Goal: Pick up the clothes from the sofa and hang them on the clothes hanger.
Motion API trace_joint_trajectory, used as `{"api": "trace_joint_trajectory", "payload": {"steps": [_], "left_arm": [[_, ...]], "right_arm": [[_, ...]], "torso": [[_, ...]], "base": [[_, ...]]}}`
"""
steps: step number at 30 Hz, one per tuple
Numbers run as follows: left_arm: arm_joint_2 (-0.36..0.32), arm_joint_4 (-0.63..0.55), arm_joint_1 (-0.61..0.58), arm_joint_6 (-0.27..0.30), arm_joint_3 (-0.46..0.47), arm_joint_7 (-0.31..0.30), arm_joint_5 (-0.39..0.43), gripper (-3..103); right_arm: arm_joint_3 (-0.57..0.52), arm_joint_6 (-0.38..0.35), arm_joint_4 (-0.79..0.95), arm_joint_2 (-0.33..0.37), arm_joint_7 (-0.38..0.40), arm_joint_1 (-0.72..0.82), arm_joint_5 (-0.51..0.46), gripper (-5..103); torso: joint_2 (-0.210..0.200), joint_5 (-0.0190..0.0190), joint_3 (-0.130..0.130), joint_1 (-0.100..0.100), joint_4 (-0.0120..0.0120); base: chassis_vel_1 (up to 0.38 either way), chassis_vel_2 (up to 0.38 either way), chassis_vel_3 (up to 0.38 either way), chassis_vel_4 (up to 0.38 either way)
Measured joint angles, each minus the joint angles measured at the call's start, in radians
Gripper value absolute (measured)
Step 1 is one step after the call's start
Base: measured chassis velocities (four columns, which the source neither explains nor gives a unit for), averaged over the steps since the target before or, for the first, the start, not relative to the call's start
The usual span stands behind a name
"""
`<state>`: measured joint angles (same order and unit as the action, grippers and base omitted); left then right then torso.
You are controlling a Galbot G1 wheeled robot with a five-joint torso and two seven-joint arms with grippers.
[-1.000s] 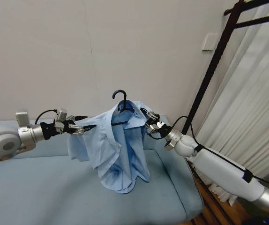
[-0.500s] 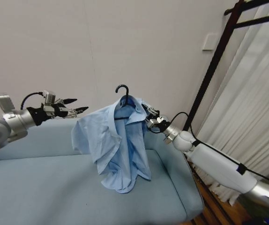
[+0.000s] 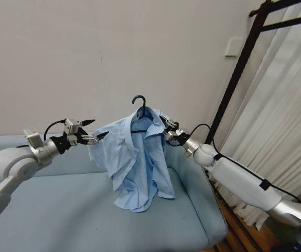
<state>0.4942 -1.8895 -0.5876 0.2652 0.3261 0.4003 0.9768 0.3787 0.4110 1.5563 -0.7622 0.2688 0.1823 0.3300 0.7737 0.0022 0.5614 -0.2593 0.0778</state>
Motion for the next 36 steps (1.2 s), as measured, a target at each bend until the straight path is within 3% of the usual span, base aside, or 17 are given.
{"api": "trace_joint_trajectory", "payload": {"steps": [4, 10, 13, 14, 21, 26, 31, 36], "left_arm": [[0.102, 0.133, 0.201, -0.006, -0.193, 0.013, -0.015, 100], [0.154, 0.188, 0.390, 0.035, -0.332, 0.025, 0.002, 100], [0.167, 0.207, 0.508, 0.071, -0.421, 0.030, 0.064, 100], [0.166, 0.198, 0.564, 0.117, -0.466, 0.031, 0.122, 100], [0.120, 0.152, 0.603, 0.207, -0.498, 0.034, 0.215, 100], [0.047, 0.122, 0.607, 0.272, -0.512, 0.046, 0.254, 100], [0.028, 0.127, 0.643, 0.301, -0.575, 0.073, 0.256, 100], [0.065, 0.194, 0.713, 0.299, -0.688, 0.082, 0.249, 101]], "right_arm": [[-0.006, -0.015, -0.003, 0.004, 0.003, 0.007, 0.002, 24], [-0.006, -0.027, 0.005, 0.024, 0.004, 0.009, -0.002, 24], [-0.002, -0.037, 0.009, 0.030, 0.003, 0.008, -0.009, 24], [-0.001, -0.044, 0.014, 0.033, 0.002, 0.008, -0.012, 24], [-0.001, -0.060, 0.036, 0.046, 0.002, 0.021, -0.024, 24], [-0.002, -0.063, 0.039, 0.051, 0.002, 0.024, -0.040, 24], [-0.002, -0.064, 0.040, 0.055, 0.002, 0.021, -0.048, 24], [-0.002, -0.072, 0.058, 0.068, 0.001, 0.022, -0.070, 24]], "torso": [[0.000, -0.0009, 0.000, 0.000, 0.0010], [0.000, -0.0006, 0.000, 0.000, 0.0000], [0.000, -0.0004, 0.000, 0.000, 0.0000], [0.000, 0.0000, 0.000, 0.000, 0.0002], [0.000, -0.0008, 0.000, 0.000, 0.0000], [0.000, -0.0009, 0.000, 0.000, -0.0004], [0.000, -0.0007, 0.000, 0.000, -0.0001], [0.000, -0.0009, 0.000, 0.000, 0.0003]], "base": [[0.000, 0.000, 0.000, 0.000], [0.000, 0.000, 0.000, 0.000], [0.000, 0.000, 0.000, 0.000], [0.000, 0.000, 0.000, 0.000], [0.000, 0.000, 0.000, 0.000], [0.000, 0.000, 0.000, 0.000], [0.000, 0.000, 0.000, 0.000], [0.000, 0.000, 0.000, 0.000]]}}
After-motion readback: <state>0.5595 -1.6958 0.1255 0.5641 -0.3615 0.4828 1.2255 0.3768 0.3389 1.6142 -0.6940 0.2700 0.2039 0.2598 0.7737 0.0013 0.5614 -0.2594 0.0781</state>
